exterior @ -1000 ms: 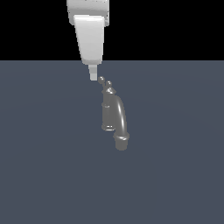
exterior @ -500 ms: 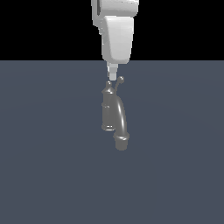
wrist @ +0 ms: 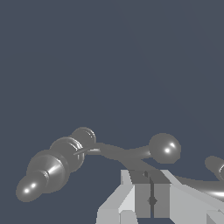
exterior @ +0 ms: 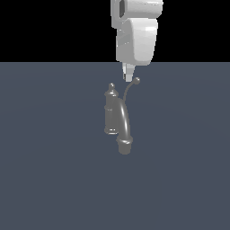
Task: Turn on the faucet by rotating a designated handle.
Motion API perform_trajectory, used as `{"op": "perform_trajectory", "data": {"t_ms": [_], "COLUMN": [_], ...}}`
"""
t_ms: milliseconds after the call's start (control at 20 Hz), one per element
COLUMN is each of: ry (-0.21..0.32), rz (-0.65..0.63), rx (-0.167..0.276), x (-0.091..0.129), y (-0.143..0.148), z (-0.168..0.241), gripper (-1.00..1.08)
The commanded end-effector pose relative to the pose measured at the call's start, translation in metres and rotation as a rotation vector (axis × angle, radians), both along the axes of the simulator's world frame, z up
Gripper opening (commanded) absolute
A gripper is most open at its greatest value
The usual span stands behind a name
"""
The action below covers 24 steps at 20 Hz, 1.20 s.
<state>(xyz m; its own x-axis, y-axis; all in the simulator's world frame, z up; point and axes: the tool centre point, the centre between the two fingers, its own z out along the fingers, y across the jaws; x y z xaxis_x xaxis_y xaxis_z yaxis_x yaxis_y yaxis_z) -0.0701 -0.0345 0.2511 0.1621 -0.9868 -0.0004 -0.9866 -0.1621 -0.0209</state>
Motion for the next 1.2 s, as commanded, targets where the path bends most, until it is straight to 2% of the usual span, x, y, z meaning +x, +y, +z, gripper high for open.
{"op": "perform_trajectory", "data": {"t_ms": [0,1150], "ry": [-0.001,0.015], "rz": [-0.007,-0.025], "rx": [0.000,-0.003], "x": [0.005,0.056], "y": [-0.007,-0.059], "z": [0.000,-0.006], "gripper": [-1.00,-1.00]}}
